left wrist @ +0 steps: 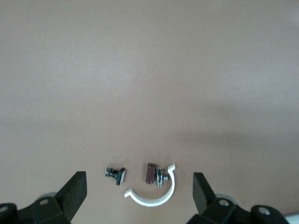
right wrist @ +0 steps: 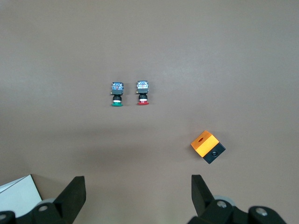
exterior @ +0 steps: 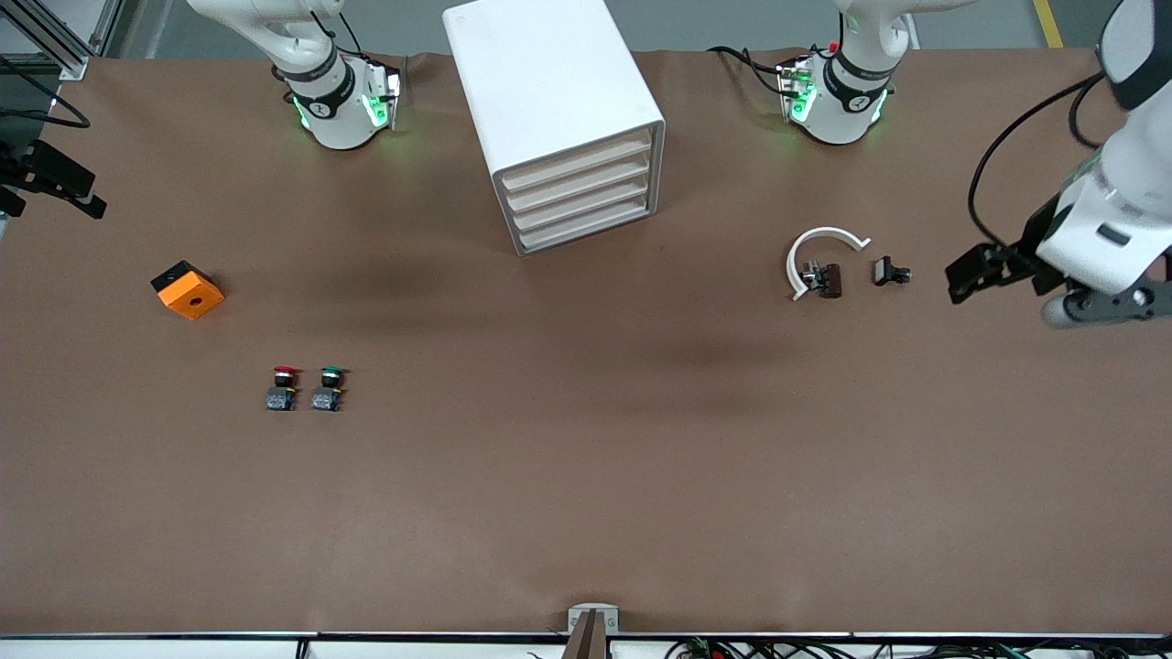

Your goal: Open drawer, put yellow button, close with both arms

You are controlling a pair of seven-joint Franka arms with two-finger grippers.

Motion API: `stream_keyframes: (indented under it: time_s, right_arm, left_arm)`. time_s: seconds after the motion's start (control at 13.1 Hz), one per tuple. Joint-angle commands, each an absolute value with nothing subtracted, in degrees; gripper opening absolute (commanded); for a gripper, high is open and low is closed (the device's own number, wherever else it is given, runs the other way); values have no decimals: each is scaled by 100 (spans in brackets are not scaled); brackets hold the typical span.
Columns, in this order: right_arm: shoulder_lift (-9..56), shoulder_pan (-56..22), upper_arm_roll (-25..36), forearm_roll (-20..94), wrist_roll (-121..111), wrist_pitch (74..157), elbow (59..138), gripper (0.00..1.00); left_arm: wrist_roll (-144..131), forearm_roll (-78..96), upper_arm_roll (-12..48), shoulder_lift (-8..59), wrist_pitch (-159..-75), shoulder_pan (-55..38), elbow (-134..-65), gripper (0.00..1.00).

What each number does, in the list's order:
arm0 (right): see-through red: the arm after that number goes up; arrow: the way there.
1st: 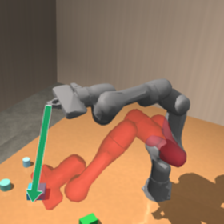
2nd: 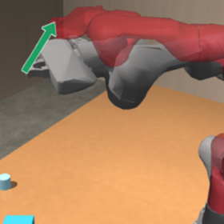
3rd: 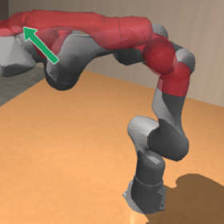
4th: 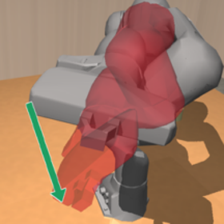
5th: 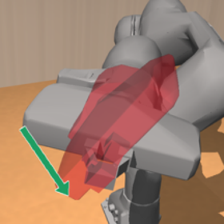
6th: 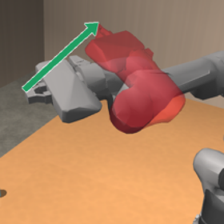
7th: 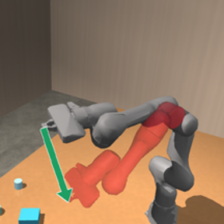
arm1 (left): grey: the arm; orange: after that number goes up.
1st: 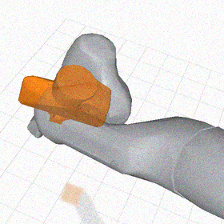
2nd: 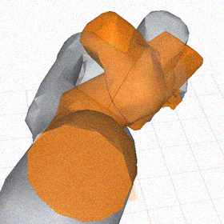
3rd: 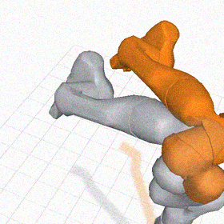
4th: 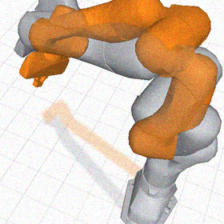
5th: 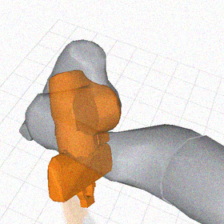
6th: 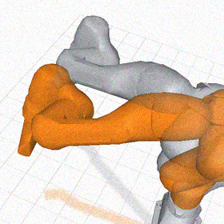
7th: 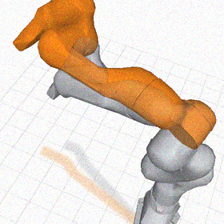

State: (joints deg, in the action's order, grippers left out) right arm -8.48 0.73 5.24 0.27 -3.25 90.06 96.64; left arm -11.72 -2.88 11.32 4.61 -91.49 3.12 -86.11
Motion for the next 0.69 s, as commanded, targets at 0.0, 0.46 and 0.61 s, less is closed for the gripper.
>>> stream_keyframes:
  time_s: [0.0,0.46,0.61]
  right_arm:
    - [-993,44,527,18,-378,9053,9791,100]
    - [-993,26,519,35,-378,9035,9791,100]
    - [-993,26,519,35,-378,9044,9782,100]
  left_arm:
    - [-932,-35,730,-516,-9202,19,-9622,100]
    - [-923,-9,378,-1371,-9176,-378,-10389,100]
    - [-923,132,378,-1319,-9158,-369,-10249,100]
